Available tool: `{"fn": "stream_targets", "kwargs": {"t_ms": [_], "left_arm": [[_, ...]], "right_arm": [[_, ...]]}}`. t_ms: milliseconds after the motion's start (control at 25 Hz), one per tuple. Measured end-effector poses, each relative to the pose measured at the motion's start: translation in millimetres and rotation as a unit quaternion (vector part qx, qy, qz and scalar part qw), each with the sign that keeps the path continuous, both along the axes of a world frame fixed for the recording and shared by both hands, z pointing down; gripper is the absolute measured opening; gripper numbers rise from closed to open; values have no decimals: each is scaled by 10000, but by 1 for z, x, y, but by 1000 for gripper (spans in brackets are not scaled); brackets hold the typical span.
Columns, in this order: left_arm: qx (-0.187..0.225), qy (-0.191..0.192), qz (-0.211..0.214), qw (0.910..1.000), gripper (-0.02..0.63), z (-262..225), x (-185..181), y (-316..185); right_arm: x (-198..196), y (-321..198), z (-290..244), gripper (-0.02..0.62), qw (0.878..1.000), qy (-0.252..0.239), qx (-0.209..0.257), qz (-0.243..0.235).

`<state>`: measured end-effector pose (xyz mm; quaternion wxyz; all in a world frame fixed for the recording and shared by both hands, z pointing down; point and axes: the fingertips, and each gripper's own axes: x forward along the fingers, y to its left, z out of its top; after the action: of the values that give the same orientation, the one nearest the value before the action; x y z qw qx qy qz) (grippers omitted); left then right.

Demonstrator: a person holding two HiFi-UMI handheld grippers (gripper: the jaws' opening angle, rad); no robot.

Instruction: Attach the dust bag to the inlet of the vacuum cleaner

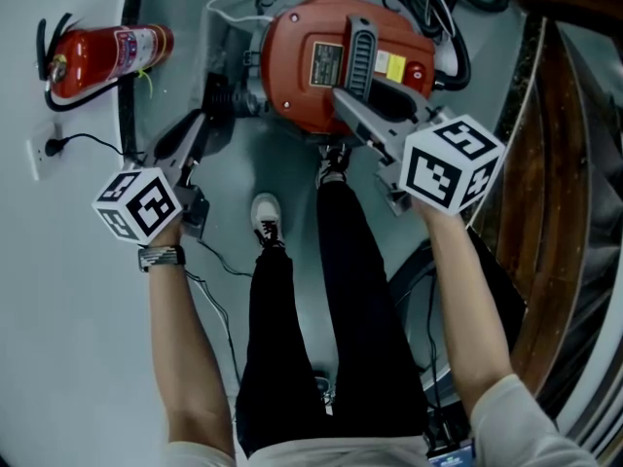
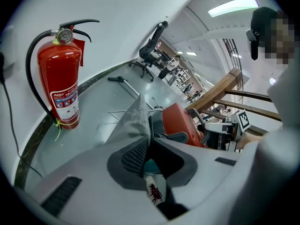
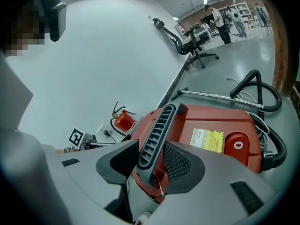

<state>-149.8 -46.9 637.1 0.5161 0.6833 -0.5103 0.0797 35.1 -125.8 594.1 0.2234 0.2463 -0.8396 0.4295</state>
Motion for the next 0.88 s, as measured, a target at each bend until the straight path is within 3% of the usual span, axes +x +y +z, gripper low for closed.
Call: {"fn": "stream_targets", "kwargs": {"t_ms": [320,880], "left_arm": [[-85,479,-439,9979,34,0,0,2],[-89,580,-439,9973,34,-1,3,2]], "right_arm": [[0,-1,-1,175,10000,-35,51,22],[-3,0,-2,175,9999,-79,122,26]]}}
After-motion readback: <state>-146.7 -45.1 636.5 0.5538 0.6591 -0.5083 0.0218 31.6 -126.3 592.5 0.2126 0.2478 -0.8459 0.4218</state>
